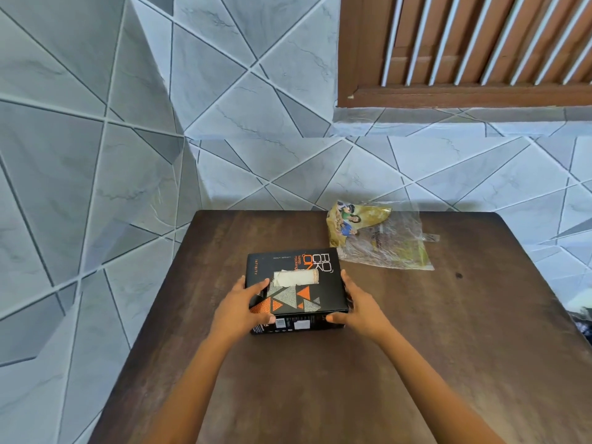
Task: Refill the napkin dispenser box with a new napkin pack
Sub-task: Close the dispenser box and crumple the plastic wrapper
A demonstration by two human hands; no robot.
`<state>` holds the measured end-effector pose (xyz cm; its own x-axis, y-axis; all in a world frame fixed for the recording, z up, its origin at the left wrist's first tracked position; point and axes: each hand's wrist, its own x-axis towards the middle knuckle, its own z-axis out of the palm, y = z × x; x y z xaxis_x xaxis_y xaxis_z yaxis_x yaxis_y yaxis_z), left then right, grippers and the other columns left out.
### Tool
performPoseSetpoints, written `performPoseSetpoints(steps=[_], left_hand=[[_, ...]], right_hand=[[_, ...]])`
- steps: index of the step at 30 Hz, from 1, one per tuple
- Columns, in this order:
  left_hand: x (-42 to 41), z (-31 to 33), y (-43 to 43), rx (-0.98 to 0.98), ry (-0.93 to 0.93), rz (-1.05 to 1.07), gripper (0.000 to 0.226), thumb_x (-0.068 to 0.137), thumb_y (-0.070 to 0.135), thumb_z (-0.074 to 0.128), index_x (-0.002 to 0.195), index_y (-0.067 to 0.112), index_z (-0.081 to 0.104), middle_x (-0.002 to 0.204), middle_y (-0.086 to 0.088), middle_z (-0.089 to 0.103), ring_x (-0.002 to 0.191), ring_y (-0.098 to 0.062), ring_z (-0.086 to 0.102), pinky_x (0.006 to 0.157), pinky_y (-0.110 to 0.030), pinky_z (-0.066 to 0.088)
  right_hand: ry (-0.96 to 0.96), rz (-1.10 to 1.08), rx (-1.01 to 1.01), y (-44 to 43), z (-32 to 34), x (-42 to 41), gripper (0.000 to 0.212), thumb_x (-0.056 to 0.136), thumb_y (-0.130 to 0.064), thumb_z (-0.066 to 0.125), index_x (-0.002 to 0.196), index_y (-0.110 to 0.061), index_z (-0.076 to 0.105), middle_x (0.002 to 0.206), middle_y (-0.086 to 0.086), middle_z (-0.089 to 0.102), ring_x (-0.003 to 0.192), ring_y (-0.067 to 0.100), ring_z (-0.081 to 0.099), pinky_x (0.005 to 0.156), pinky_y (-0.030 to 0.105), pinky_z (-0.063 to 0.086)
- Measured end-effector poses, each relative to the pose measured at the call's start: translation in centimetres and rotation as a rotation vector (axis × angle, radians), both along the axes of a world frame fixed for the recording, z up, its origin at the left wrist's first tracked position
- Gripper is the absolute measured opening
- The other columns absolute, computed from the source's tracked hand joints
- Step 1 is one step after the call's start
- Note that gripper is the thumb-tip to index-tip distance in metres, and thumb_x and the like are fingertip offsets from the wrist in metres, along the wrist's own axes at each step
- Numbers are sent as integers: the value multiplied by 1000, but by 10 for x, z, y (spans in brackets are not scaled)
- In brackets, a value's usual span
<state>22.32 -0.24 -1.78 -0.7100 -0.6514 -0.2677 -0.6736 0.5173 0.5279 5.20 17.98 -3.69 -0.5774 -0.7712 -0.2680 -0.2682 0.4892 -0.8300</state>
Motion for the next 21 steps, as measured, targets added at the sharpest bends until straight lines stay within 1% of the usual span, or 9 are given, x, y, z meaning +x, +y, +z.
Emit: performPoseSetpoints(steps=[1, 2, 4, 5, 7, 9, 11, 16, 21], left_hand=[[-1, 1, -3, -41, -16, 20, 77, 71, 38, 75, 137, 39, 36, 156, -5, 19, 138, -27, 32, 108, -47, 35], [-2, 2, -5, -80, -29, 47, 73, 74, 39, 73, 137, 40, 37, 156, -5, 20, 137, -28, 33, 106, -47, 35], [-7, 3, -12, -140, -40, 105, 65, 79, 40, 68, 136, 40, 38, 156, -5, 21, 136, -28, 35, 105, -46, 37], [-11, 4, -16, -159, -35, 127, 62, 80, 39, 67, 136, 40, 39, 156, -6, 22, 135, -29, 36, 104, -45, 38], [-19, 5, -25, -168, -6, 155, 58, 83, 37, 64, 136, 37, 41, 155, -8, 23, 134, -30, 38, 103, -46, 39], [-32, 5, -37, -159, 21, 168, 55, 85, 33, 63, 136, 34, 42, 155, -10, 23, 134, -31, 38, 103, -47, 39], [-48, 4, -52, -149, 44, 174, 54, 86, 29, 62, 136, 32, 42, 154, -13, 23, 134, -33, 37, 104, -47, 38], [-89, 5, -83, -126, 85, 176, 55, 86, 13, 60, 137, 27, 43, 153, -19, 23, 136, -34, 33, 108, -42, 34], [-117, 5, -108, -116, 87, 167, 56, 87, 4, 57, 137, 26, 43, 154, -17, 22, 136, -35, 33, 110, -41, 32]], right_hand=[[16, -18, 8, -7, 0, -1, 99, 70, -10, 76, 146, -15, 12, 140, 2, 45, 118, 10, 46, 101, 20, 35], [39, -38, 9, -14, -1, -2, 97, 70, -10, 76, 145, -15, 15, 140, 3, 46, 120, 14, 49, 104, 28, 38], [97, -77, -3, -32, -3, -6, 89, 72, -10, 75, 143, -13, 23, 138, 8, 50, 123, 23, 51, 103, 41, 44], [136, -86, -4, -42, -3, -9, 84, 73, -10, 73, 142, -12, 25, 137, 10, 51, 123, 25, 52, 101, 43, 45], [218, -90, 15, -58, -2, -14, 76, 78, -11, 69, 141, -10, 28, 135, 13, 53, 122, 27, 52, 101, 42, 45], [289, -79, 33, -74, -1, -23, 71, 81, -13, 65, 141, -9, 28, 133, 13, 54, 117, 29, 55, 99, 39, 45], [333, -71, 45, -90, 0, -36, 69, 84, -14, 62, 142, -8, 26, 130, 14, 56, 110, 32, 57, 94, 35, 45], [374, -73, 50, -123, 4, -71, 67, 85, -11, 59, 142, -6, 25, 131, 16, 53, 110, 33, 55, 93, 35, 43], [385, -61, 63, -144, 2, -96, 66, 85, -10, 57, 142, -5, 24, 130, 17, 54, 110, 32, 55, 92, 37, 44]])
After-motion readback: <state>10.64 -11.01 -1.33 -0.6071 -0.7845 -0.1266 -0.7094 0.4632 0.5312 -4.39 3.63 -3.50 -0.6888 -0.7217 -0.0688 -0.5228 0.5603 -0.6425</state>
